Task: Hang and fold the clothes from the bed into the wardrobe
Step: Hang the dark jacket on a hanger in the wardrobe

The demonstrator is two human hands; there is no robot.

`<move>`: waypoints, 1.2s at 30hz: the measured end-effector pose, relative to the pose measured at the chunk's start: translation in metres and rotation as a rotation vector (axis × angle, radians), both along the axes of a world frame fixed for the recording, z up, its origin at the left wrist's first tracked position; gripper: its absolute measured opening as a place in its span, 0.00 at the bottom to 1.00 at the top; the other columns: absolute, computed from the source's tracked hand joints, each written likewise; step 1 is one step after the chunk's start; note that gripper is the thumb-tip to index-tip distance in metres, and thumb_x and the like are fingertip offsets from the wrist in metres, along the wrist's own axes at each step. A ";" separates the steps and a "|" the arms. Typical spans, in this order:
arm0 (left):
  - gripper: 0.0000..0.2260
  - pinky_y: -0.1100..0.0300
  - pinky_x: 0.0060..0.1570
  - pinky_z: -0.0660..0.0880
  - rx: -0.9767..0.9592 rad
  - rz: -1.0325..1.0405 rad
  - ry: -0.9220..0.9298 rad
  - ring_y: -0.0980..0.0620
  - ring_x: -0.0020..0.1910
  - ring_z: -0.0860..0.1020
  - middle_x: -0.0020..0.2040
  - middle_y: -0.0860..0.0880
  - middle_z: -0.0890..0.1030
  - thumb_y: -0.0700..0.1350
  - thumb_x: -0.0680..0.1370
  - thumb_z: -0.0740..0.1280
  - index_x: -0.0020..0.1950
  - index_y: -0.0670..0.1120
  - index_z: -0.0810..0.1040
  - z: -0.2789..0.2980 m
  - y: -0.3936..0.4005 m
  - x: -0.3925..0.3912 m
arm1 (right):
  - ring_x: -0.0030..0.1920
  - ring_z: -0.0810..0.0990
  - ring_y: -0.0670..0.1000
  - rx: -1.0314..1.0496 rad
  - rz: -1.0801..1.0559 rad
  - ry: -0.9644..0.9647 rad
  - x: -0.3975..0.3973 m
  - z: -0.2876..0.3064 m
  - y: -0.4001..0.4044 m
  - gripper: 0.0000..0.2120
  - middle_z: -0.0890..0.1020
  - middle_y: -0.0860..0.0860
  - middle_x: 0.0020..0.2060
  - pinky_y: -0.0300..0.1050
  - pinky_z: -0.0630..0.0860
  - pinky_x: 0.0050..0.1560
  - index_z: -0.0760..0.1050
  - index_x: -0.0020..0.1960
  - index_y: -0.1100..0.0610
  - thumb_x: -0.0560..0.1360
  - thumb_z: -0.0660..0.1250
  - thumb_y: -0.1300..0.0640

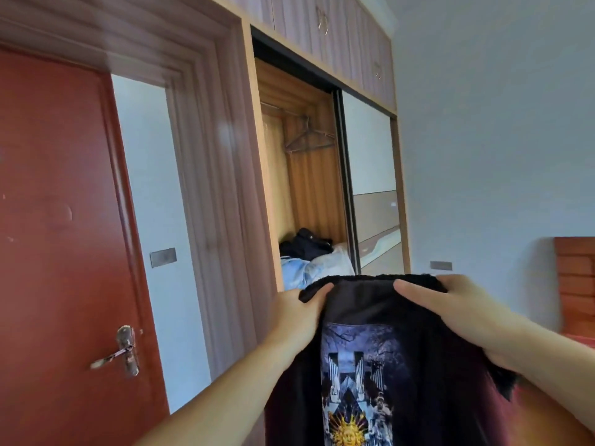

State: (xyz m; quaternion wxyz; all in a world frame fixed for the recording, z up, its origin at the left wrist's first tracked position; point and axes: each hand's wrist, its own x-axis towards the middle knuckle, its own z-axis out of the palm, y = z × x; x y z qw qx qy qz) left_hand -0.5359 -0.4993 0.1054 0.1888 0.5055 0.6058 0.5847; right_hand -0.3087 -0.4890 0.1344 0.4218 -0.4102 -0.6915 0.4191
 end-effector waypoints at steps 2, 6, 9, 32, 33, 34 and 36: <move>0.22 0.60 0.39 0.71 0.001 0.057 -0.004 0.49 0.40 0.81 0.43 0.43 0.85 0.61 0.75 0.67 0.44 0.42 0.83 0.008 0.028 -0.016 | 0.38 0.85 0.47 0.040 -0.020 0.056 -0.026 0.002 0.039 0.14 0.86 0.46 0.36 0.46 0.79 0.48 0.84 0.41 0.53 0.73 0.70 0.42; 0.26 0.59 0.38 0.68 0.046 0.064 -0.021 0.52 0.35 0.77 0.34 0.49 0.78 0.66 0.75 0.64 0.40 0.42 0.78 0.027 0.076 -0.045 | 0.39 0.84 0.46 0.106 -0.029 0.127 -0.080 0.018 0.111 0.18 0.85 0.47 0.34 0.44 0.78 0.42 0.82 0.41 0.55 0.75 0.67 0.40; 0.23 0.60 0.36 0.69 0.121 0.026 -0.005 0.53 0.31 0.73 0.28 0.53 0.72 0.62 0.77 0.65 0.32 0.45 0.71 0.035 0.118 -0.063 | 0.41 0.84 0.56 0.149 -0.027 0.163 -0.121 0.028 0.163 0.27 0.83 0.61 0.41 0.52 0.79 0.47 0.79 0.46 0.64 0.74 0.66 0.38; 0.46 0.67 0.56 0.74 0.116 -0.285 0.423 0.68 0.53 0.78 0.54 0.62 0.81 0.63 0.59 0.80 0.71 0.60 0.61 0.103 0.521 -0.187 | 0.40 0.84 0.57 0.271 0.062 0.312 -0.282 0.104 0.545 0.21 0.84 0.60 0.39 0.52 0.82 0.44 0.79 0.46 0.65 0.77 0.66 0.45; 0.46 0.66 0.56 0.75 0.104 -0.257 0.448 0.67 0.52 0.79 0.53 0.62 0.81 0.63 0.58 0.80 0.70 0.61 0.61 0.107 0.537 -0.186 | 0.40 0.84 0.57 0.270 0.089 0.336 -0.282 0.110 0.562 0.21 0.84 0.60 0.39 0.50 0.82 0.42 0.79 0.46 0.65 0.77 0.66 0.46; 0.47 0.64 0.57 0.75 0.105 -0.225 0.465 0.67 0.52 0.79 0.53 0.62 0.81 0.63 0.57 0.81 0.71 0.61 0.61 0.112 0.552 -0.184 | 0.40 0.84 0.56 0.269 0.122 0.355 -0.284 0.115 0.580 0.20 0.84 0.60 0.39 0.49 0.81 0.42 0.80 0.45 0.65 0.77 0.66 0.46; 0.47 0.62 0.58 0.76 0.126 -0.162 0.459 0.67 0.54 0.78 0.56 0.63 0.80 0.63 0.56 0.81 0.70 0.60 0.63 0.126 0.579 -0.180 | 0.40 0.85 0.57 0.283 0.207 0.381 -0.287 0.129 0.616 0.21 0.84 0.61 0.40 0.50 0.82 0.42 0.79 0.45 0.66 0.77 0.66 0.46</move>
